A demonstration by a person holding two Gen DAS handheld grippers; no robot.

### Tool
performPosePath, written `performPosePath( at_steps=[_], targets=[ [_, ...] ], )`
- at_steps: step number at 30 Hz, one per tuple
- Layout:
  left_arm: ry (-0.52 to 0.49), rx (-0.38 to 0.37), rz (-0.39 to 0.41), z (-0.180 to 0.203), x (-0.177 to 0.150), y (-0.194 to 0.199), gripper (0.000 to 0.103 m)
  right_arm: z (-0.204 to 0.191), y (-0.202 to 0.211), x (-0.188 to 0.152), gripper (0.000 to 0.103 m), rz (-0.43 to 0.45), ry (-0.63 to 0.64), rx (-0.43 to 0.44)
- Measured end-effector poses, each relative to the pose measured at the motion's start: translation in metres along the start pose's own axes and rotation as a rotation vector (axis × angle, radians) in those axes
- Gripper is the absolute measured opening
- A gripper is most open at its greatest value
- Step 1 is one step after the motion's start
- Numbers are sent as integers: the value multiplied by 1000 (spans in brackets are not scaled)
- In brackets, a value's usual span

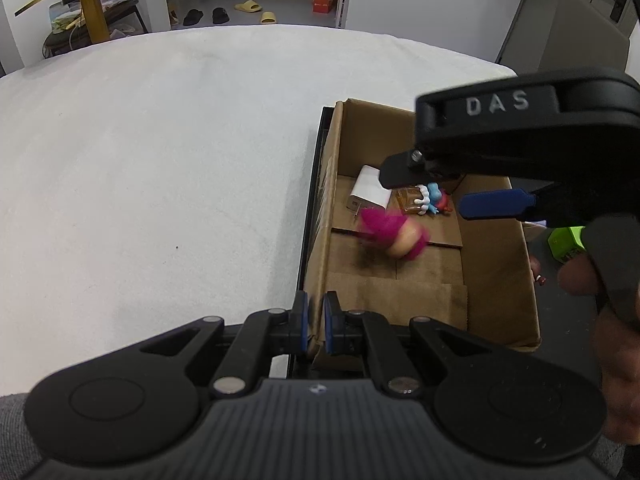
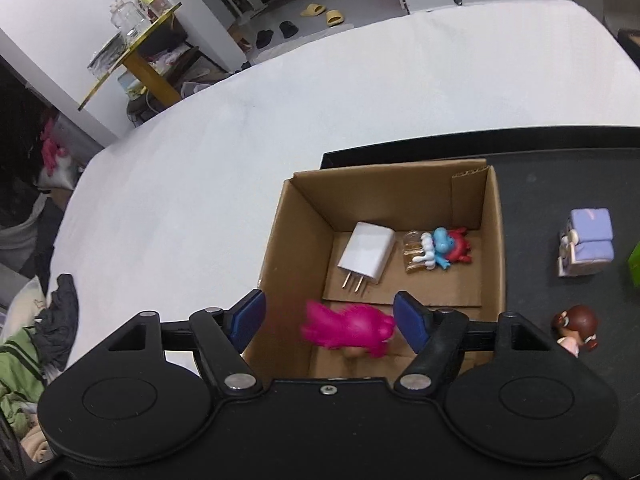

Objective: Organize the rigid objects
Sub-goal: 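Carry the pink figure into the cardboard box and open the right tool, then move the right tool over the brown-haired doll and close on it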

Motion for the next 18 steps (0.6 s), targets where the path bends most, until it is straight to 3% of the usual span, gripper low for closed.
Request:
performPosePath(
  at_steps=[18],
  targets=[
    [-8,16,-2,5,0,-1,7,36,41,-6,70,23,-8,-38]
  ],
)
Point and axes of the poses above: each gripper's, at about its wrist camera, not at the fingertips, and y roughly against the way its jaws point, z to its right, x to its top, the point moved 6 cm from there along -y, roughly the way its jaws point, and after that the axes turned 3 degrees about x, right-handed, at the moved point
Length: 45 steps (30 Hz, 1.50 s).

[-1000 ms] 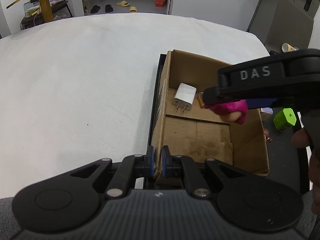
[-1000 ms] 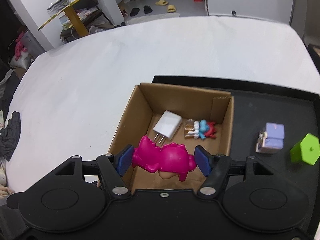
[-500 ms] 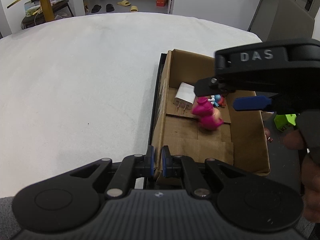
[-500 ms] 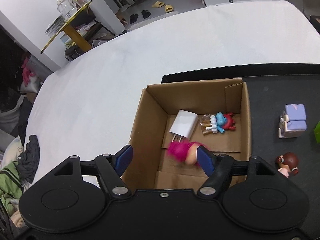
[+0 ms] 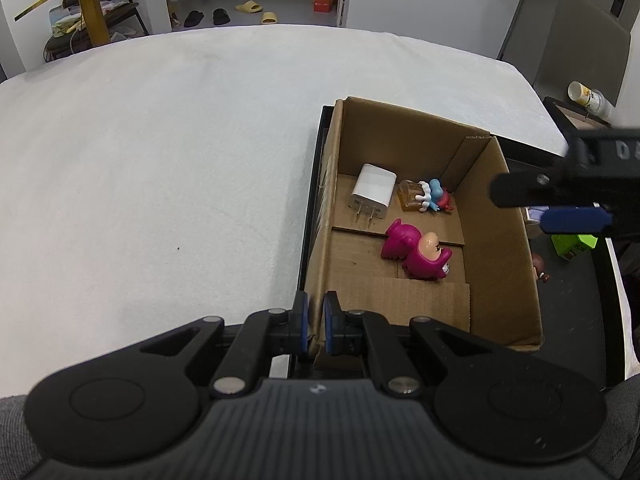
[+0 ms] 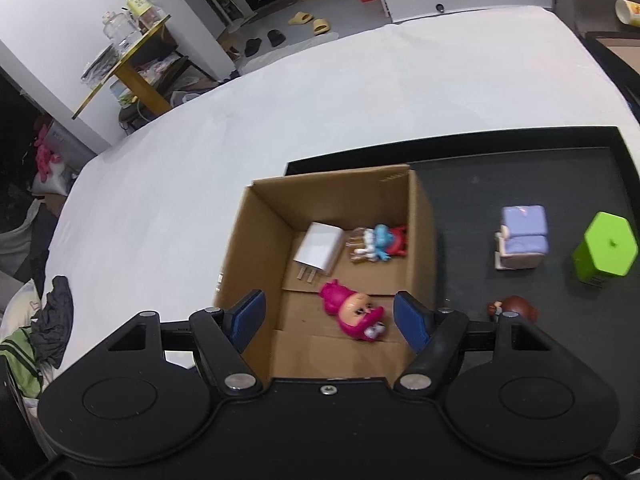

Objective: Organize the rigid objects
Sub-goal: 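Move the right tool over the brown-haired doll and close on it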

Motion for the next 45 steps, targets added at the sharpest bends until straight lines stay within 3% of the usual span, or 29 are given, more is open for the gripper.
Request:
performPosePath(
  at_steps=[18,33,45],
  targets=[
    [1,8,-1,1,0,1,7,59,28,-7,75,23,-37,-79],
    [5,8,-1,0,0,4,7,94,8,-20,74,-3,-74,-160],
    [11,10,-3,0,0,3,7,103,-21,-20,65,-76,-10,-213]
  ],
)
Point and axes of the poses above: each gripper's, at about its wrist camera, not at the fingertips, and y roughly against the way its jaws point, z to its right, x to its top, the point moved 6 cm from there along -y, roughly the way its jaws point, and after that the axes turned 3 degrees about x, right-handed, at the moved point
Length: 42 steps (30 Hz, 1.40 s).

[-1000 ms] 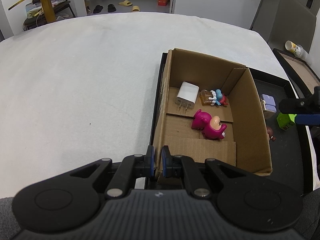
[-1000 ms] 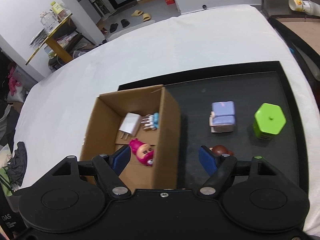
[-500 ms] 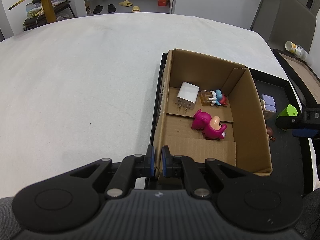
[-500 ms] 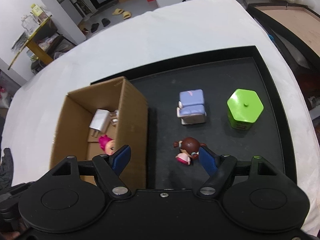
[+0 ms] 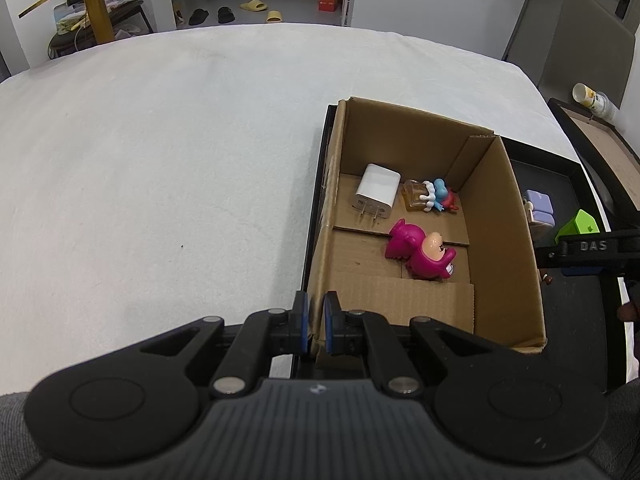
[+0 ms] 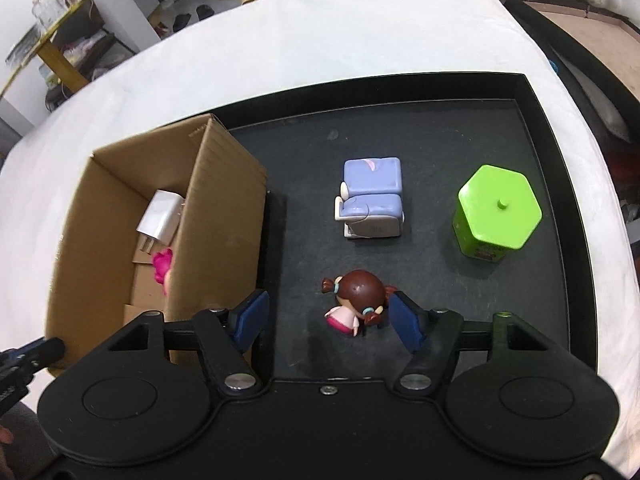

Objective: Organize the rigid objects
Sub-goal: 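Move the right tool over the brown-haired doll and close on it, then carry the doll into the box and open the right tool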

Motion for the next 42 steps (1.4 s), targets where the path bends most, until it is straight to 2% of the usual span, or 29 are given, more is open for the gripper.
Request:
performPosePath(
  at_steps=[10,11,12,14,15,25,42],
  targets=[
    [-3,2,-1,1,0,-1,7,3,-27,-1,64,-60,20,-73],
    [-2,1,-2,0,0,-1,7,4,-29,-2,58,-66,24,-82],
    [0,1,-3,0,0,-1,7,5,-32,-3,44,-75,26,-91],
    [0,1,-3,0,0,-1,7,7,-34,-5,42,-89,22,-108],
    [-1,1,-2,0,0,-1,7,7,-33,-6,37,-86,29,-110],
    [-6,2,-1,2,0,-3,7,8,-7,-11,37,-64,34,-100],
    [-8,-5,2,2,0,0,7,-38,47,25,37,35,77,-18]
  ],
)
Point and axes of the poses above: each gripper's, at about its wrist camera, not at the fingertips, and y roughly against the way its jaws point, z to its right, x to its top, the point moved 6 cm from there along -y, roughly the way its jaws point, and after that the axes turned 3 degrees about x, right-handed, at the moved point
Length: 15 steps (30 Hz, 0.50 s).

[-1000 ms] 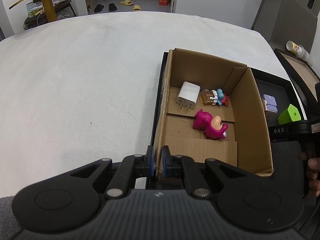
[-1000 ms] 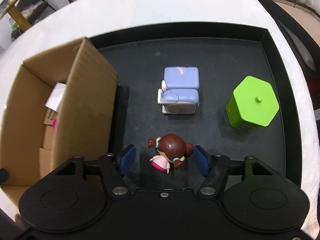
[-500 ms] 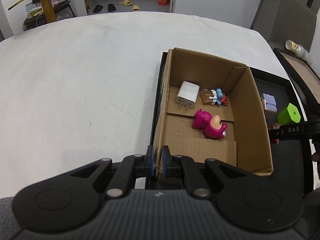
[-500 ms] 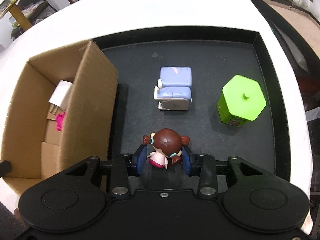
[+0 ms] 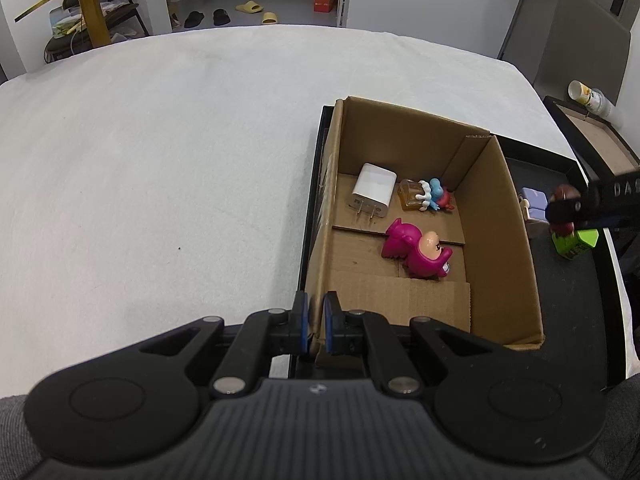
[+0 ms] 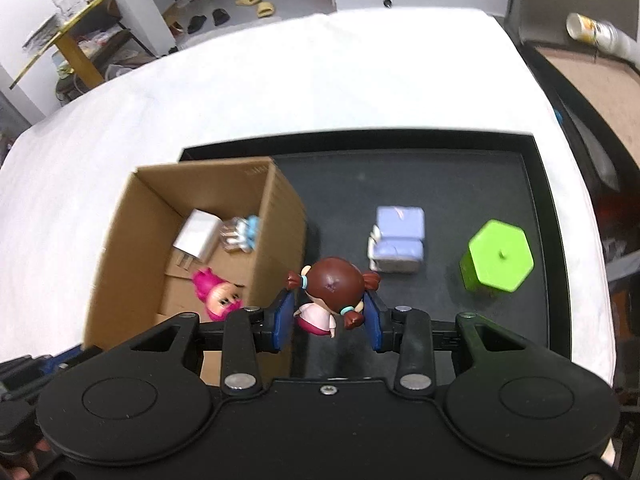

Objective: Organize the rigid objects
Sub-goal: 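Carry the doll into the box and open the right tool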

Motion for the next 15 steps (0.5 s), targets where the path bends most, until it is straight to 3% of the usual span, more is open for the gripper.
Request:
performPosePath(
  at_steps=[15],
  targets=[
    [5,-12,1,-3,1,0,7,-40,4,22,37,42,56,32]
  ],
)
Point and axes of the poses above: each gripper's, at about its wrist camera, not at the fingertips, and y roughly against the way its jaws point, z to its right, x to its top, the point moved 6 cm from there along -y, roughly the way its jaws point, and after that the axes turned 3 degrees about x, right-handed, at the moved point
